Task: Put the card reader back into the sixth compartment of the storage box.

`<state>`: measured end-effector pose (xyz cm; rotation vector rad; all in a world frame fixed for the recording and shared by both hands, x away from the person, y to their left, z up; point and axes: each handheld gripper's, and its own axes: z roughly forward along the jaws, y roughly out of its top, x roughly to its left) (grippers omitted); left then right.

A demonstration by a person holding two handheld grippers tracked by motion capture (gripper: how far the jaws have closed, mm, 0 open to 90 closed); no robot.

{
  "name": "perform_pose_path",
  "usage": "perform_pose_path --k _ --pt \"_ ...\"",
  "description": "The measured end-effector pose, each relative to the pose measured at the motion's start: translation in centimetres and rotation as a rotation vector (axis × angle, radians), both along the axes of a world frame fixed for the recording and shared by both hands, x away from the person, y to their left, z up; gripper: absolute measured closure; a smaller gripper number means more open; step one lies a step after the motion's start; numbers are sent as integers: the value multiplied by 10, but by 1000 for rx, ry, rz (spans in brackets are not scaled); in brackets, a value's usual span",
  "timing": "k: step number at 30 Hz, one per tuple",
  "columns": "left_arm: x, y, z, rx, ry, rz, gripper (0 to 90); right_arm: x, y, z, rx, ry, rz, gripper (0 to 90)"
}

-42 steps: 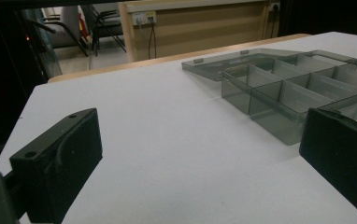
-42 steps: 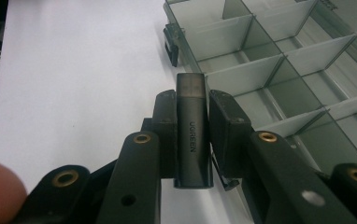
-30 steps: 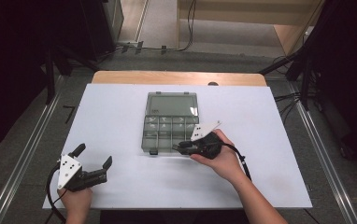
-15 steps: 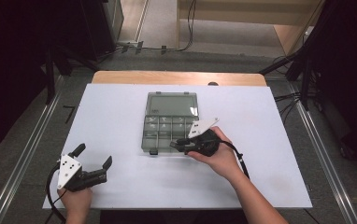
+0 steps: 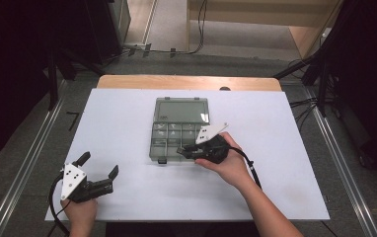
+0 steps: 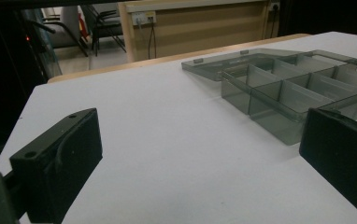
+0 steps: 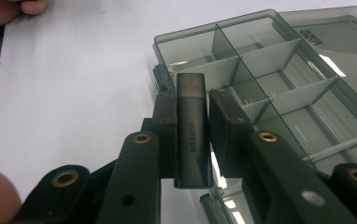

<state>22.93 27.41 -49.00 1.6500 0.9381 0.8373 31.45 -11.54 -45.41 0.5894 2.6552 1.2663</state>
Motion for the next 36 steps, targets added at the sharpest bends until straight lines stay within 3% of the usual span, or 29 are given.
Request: perform_pose_path --k 24,36 --pt "0 0 0 2 0 -1 0 7 15 1 -1 0 -21 712" --pt "0 0 0 1 0 -3 0 11 27 -1 -27 2 -55 711"
